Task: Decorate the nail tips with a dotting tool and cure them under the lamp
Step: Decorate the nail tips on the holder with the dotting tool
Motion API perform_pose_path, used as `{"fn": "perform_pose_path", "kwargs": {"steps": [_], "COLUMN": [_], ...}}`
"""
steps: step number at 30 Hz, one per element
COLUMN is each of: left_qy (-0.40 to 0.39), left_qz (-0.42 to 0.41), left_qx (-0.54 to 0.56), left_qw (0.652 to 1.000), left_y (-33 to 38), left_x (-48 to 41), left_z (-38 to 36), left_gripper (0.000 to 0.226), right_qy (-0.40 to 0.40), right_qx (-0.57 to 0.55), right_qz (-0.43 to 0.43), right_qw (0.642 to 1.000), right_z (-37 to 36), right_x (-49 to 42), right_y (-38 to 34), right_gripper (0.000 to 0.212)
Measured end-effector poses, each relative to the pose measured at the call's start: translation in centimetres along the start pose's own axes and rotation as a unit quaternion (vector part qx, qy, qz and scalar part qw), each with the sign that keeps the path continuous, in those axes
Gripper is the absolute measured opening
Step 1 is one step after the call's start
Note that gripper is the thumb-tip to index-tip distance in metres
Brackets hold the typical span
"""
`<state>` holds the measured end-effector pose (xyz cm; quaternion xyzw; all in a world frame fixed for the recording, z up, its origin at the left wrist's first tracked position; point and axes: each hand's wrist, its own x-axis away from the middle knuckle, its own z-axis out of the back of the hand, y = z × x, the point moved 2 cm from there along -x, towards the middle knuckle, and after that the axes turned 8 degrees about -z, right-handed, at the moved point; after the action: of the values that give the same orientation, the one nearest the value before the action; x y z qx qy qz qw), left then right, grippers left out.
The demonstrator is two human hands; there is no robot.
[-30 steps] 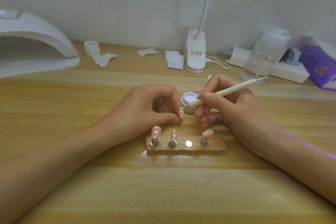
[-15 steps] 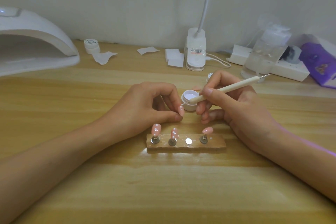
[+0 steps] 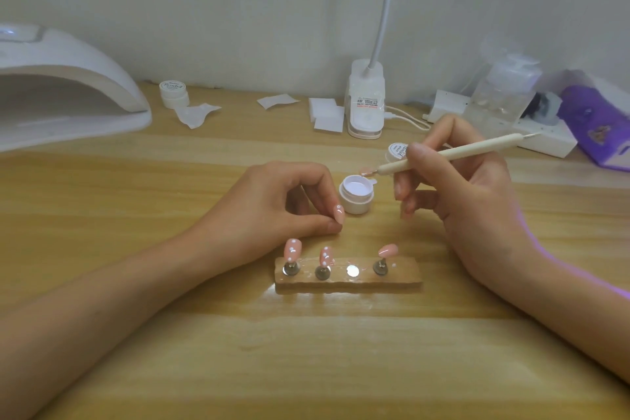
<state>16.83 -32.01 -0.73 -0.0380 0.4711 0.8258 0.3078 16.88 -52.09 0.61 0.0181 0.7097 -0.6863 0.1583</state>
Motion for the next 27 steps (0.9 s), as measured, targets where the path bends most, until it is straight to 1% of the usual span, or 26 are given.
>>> {"fn": "perform_pose_path", "kwargs": {"steps": [3, 8, 17, 21, 24, 27], "left_qy": [0.002, 0.003, 0.003, 0.008, 0.008, 0.007], "left_qz": [0.005, 0.008, 0.010, 0.013, 0.013, 0.013], "left_qx": [0.001, -0.003, -0.005, -0.004, -0.004, -0.004], "left_qw": [1.000, 1.000, 1.000, 1.000, 1.000, 1.000], "left_y": [-0.1, -0.1, -0.1, -0.1, -0.1, -0.2], "left_x": [0.0, -0.1, -0.1, -0.1, -0.1, -0.1], "left_z": [0.0, 0.0, 0.0, 0.0, 0.0, 0.0], "left_gripper": [0.021, 0.018, 0.018, 0.019, 0.017, 0.015], "right_qy": [0.023, -0.001, -0.022, 0.000, 0.019, 0.019], "right_qx": [0.062, 0.106, 0.100, 0.080, 0.058, 0.035], "right_qz": [-0.003, -0.028, -0.040, -0.037, -0.020, -0.009], "right_qw": [0.998, 0.994, 0.994, 0.996, 0.998, 0.999], "right_z": [0.3, 0.1, 0.0, 0.2, 0.4, 0.5], "right_x": [-0.6, -1.1, -1.1, -1.2, -1.2, -1.1], "right_y": [0.0, 0.6, 0.9, 0.8, 0.6, 0.4], "right_gripper": [0.025, 0.025, 0.024, 0.022, 0.018, 0.019]}}
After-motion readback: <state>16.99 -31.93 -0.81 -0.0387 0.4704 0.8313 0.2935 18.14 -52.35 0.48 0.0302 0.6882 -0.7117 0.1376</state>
